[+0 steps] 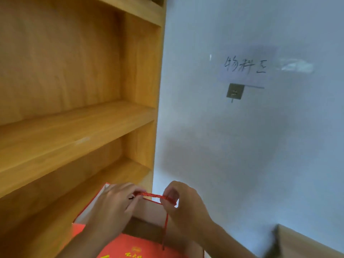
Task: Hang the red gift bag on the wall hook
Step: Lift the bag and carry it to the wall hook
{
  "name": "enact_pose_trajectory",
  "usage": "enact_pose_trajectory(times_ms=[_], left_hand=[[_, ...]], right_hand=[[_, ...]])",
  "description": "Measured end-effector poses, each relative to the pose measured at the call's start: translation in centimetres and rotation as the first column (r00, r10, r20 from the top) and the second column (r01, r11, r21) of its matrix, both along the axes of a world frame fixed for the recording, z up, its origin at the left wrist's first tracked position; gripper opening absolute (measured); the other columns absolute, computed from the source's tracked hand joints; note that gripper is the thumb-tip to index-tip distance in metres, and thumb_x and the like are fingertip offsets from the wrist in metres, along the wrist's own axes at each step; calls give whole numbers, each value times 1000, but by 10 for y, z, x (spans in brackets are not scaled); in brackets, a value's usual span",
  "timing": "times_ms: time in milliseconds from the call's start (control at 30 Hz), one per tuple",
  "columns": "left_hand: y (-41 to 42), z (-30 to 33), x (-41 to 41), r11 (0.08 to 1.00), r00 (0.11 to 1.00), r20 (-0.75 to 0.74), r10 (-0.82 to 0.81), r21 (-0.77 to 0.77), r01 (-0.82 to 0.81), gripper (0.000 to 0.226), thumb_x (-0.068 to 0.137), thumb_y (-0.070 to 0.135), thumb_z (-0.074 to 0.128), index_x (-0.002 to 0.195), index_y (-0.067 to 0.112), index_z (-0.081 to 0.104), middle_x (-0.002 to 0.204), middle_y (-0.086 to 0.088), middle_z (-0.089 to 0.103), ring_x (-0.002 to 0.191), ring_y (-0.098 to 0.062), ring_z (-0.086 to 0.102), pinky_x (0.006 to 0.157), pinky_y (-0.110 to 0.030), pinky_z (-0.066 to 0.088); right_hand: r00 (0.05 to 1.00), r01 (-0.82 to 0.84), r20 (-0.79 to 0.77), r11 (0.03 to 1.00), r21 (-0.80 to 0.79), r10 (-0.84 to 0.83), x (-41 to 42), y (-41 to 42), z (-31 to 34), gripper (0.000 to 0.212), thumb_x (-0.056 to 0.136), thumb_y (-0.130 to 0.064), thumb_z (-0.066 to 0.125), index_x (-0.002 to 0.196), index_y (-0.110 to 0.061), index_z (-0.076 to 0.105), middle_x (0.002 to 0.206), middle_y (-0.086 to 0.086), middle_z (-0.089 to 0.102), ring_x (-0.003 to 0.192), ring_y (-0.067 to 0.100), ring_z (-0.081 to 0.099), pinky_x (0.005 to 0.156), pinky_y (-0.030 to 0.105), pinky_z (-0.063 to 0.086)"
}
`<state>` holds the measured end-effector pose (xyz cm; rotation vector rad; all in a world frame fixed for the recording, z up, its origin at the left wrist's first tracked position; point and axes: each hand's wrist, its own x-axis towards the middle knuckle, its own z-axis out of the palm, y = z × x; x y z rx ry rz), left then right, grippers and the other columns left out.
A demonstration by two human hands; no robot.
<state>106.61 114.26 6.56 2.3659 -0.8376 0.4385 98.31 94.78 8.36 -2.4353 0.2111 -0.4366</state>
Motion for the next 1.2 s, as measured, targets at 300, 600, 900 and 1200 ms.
enact_pose_trajectory(times_ms=[300, 600, 900, 1200], left_hand=[[-133, 24, 16, 976, 976, 3, -216, -11, 216, 13, 88, 26, 73, 92, 39, 71, 91, 26, 73, 96, 3, 56, 81, -9, 37], [-221, 45, 42, 947, 946, -82, -315, -96, 307, 10, 94, 32, 68, 96, 41, 73, 97, 27, 73, 98, -4, 65, 89, -30, 51], [-290, 86, 123, 903, 903, -101, -417, -157, 400, 9, 94, 30, 70, 100, 35, 75, 93, 20, 74, 94, -1, 68, 82, -20, 50], [-344, 102, 229, 759, 736, -186, -651, -186, 624, 11, 90, 26, 76, 99, 29, 80, 92, 13, 78, 94, -2, 70, 85, -18, 55]], right_hand=[[983, 165, 89, 986, -19, -163, -22, -116, 15, 10, 85, -27, 71, 81, -32, 65, 74, -11, 66, 75, 10, 63, 67, 22, 52], [957, 235, 172, 972, 6, -233, -15, -193, 49, 7, 86, -20, 79, 90, -22, 74, 83, -7, 73, 80, 10, 66, 75, 30, 56], [921, 299, 259, 954, 5, -290, 53, -256, 82, 7, 87, -22, 80, 89, -22, 73, 76, -10, 69, 75, 9, 64, 69, 21, 56], [894, 410, 173, 910, 60, -414, 134, -310, 84, 13, 83, -22, 84, 78, -25, 73, 71, -1, 71, 67, 13, 66, 60, 21, 55]])
